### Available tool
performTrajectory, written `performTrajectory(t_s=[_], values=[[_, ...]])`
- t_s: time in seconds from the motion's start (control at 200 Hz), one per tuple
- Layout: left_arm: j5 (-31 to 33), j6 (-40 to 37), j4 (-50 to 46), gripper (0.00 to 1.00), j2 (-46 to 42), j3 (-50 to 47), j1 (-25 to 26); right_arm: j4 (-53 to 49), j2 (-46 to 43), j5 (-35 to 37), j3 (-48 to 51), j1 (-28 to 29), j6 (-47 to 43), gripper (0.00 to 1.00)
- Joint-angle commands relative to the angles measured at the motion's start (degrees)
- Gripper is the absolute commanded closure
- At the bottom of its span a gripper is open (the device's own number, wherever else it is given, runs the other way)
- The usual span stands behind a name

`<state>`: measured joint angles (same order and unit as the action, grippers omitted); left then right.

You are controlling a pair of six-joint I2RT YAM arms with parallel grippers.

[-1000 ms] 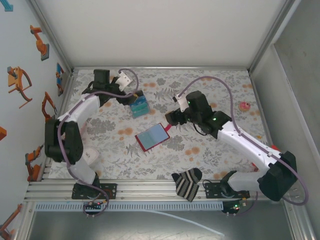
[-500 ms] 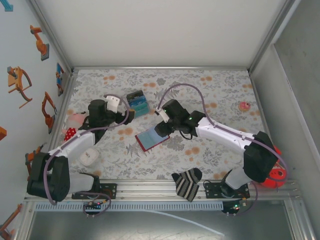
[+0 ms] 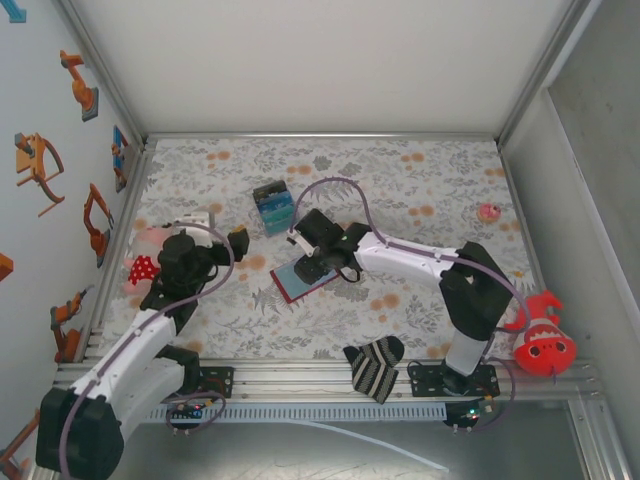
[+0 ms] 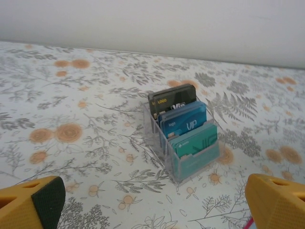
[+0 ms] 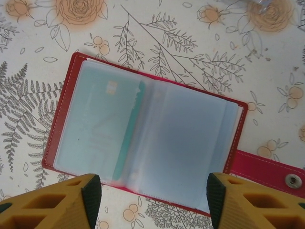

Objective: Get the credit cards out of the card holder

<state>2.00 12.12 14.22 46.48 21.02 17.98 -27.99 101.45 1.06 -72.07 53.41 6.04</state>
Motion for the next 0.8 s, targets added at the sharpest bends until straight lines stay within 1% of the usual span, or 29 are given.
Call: performTrajectory(t_s=[0.0, 0.09, 0.195, 0.476, 0.636, 0.746, 0.796], values=[[6.38, 6.16, -4.5, 0.03, -4.98, -1.78, -0.08, -2.36, 1.99, 0.74, -3.01, 0.55, 0.31, 0.43], [8.11, 9.09, -5.96, 0.03, -8.95, -3.72, -0.24, -2.64, 3.54, 0.62, -3.98, 0.73, 0.19, 0.49], [7.98, 11.46, -7.31, 0.03, -12.42, -5.57, -0.32, -3.03, 4.83, 0.7, -4.89, 1.16, 0.0, 0.55], [8.53, 14.25, -13.06, 0.03, -15.59, -6.72, -0.34, -4.15, 9.1, 0.39, -7.46, 3.62, -1.44, 0.66], [9.07, 15.55, -14.3, 0.03, -16.11, -7.3, -0.31, -5.34, 12.05, 0.32, -9.95, 4.98, -2.01, 0.67], [9.37, 16.0, -15.01, 0.03, -15.98, -7.39, -0.31, -5.75, 13.27, -1.53, -10.95, 5.38, -2.07, 0.62], [9.56, 15.98, -15.04, 0.03, -15.71, -7.34, -0.31, -5.84, 13.83, -2.59, -11.36, 5.48, -1.94, 0.58]])
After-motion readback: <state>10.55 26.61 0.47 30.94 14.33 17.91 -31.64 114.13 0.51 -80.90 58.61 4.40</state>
